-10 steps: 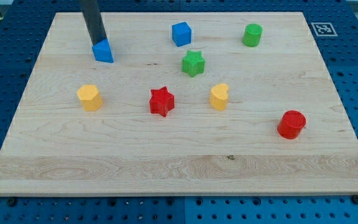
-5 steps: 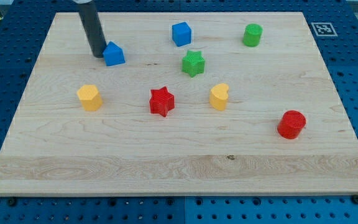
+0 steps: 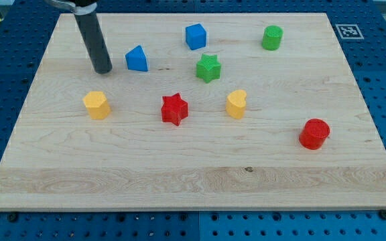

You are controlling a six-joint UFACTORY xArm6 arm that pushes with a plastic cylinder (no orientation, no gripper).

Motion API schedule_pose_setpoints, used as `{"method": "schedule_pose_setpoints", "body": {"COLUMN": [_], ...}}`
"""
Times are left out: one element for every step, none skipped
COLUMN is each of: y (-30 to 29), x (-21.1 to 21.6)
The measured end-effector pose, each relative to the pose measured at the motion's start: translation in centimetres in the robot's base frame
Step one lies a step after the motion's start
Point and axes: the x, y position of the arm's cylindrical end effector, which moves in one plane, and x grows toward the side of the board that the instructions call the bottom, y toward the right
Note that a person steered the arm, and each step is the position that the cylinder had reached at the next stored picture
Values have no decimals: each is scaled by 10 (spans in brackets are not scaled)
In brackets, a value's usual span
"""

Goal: Push the blue triangle towards blue cube

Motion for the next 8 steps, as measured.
{"method": "schedule_pose_setpoints", "body": {"y": [16, 29, 52, 80, 80, 80, 67, 34], "x": [-11, -35, -42, -42, -42, -42, -42, -40]}}
